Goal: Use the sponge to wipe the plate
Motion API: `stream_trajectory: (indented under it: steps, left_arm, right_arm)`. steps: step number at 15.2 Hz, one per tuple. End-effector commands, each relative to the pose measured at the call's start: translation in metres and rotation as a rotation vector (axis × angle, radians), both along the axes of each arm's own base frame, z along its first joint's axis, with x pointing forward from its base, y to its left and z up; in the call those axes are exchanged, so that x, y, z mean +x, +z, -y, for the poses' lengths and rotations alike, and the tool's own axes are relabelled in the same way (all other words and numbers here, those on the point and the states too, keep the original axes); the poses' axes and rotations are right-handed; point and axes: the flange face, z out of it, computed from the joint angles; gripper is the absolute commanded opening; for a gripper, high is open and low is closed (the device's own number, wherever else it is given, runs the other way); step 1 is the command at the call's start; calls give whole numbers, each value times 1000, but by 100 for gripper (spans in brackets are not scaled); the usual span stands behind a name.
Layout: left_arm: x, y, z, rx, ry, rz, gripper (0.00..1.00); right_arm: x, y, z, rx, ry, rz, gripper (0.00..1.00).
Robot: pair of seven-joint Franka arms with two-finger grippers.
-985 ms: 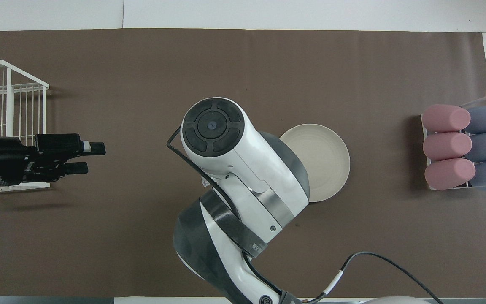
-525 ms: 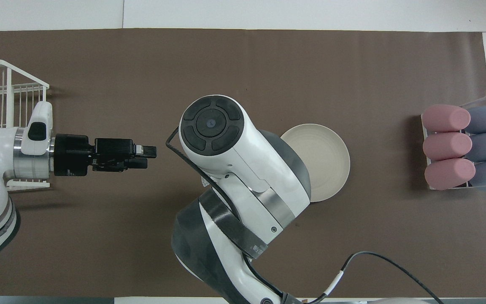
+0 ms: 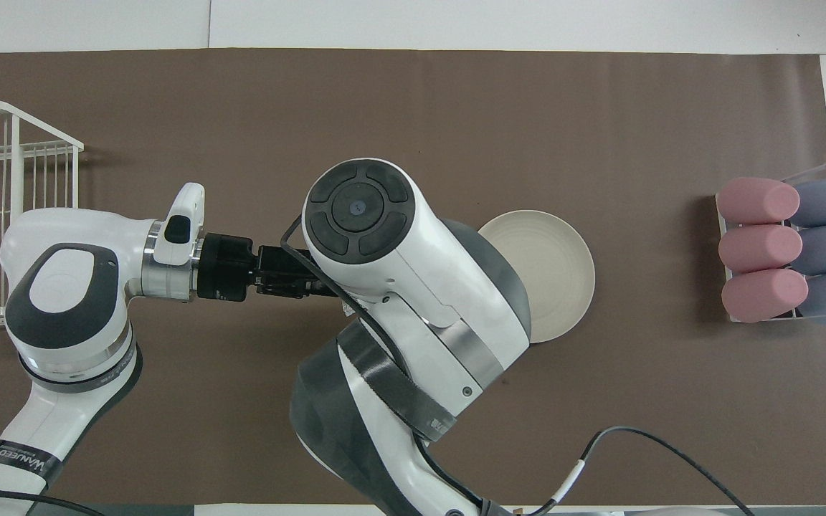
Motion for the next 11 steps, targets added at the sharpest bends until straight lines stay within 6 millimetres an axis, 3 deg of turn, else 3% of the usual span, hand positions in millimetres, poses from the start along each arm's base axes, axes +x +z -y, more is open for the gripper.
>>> stream_trajectory:
  steps: [1, 4, 5, 7, 11]
  left_arm:
    - [-1, 8, 0, -31, -9, -20, 100]
    - [2, 6, -1, -25, 2, -19, 90]
    - [2, 6, -2, -23, 4, -20, 85]
    - [1, 6, 4, -16, 3, -15, 64]
    - [0, 5, 9, -6, 6, -11, 47]
  right_arm:
    - [4, 2, -1, -24, -21, 18, 0]
    - [4, 2, -1, -23, -19, 18, 0]
    - [5, 2, -1, -23, -21, 19, 0]
    - [5, 2, -1, -20, -21, 21, 0]
    - [5, 2, -1, -19, -19, 24, 0]
